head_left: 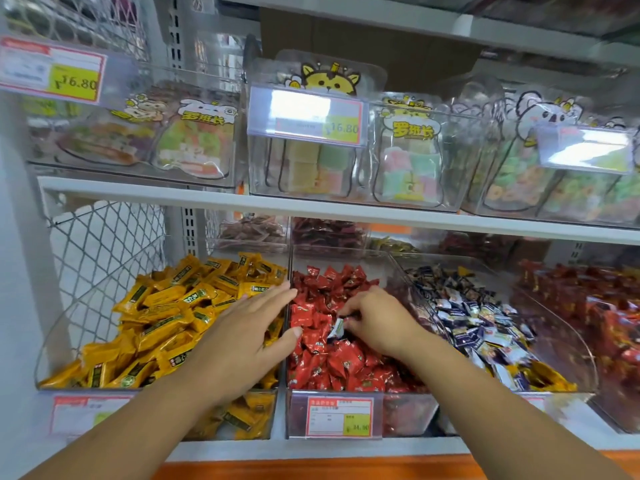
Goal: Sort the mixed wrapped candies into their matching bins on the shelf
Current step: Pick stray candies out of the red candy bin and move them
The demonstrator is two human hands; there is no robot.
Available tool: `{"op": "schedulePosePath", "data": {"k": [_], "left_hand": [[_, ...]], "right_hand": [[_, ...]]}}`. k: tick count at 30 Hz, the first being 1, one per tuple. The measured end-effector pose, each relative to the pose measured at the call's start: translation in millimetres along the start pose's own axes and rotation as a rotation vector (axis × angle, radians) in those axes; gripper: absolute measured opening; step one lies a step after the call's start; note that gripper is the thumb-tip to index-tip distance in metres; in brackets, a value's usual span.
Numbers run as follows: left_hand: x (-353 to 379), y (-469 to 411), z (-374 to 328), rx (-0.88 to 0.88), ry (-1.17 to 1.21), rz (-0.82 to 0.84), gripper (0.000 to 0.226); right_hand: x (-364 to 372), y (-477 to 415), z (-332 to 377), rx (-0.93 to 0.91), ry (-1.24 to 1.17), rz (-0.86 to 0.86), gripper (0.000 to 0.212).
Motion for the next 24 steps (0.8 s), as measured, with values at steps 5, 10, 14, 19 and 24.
{"op": "schedulePosePath", "data": {"k": [5,10,14,19,24], "left_hand": [[-0.1,-1.0,0.3,0.005,-0.015,-0.016,0.081],[0.7,-0.7,-0.2,0.010,-0.019,-0.026,0.091],[1.7,-0.2,1.2,0.007,-0.027,-0.030,0.091],[2.4,-0.8,1.4,-0.005,-0.038,-0.025,0.080],[2.5,-1.3,1.9,-0.007,-0.042,-0.031,0.083]], "right_hand": [[-22.3,25.2,-2.8,-0.058,-0.208,-0.022,0.007],[-48.0,40.8,-5.5,-0.014,-0.332,-0.165,0.005],[-55.5,51.8,-19.2,0.026,-0.495,-0.153,0.012],[-92.2,74.3,-56.5,0.165,-0.551,-0.502,0.005],[-110.6,93.2,-76.9,0.293,-0.188,-0.486,0.025]]}}
Point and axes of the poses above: each hand's wrist, its own y-axis away from the middle knuckle, its own x-axis out of the palm, z = x × y, the point moved 7 cm from there along -y, towards the middle knuckle, and after that the axes turned 10 degrees about z, right-handed, at the moved point
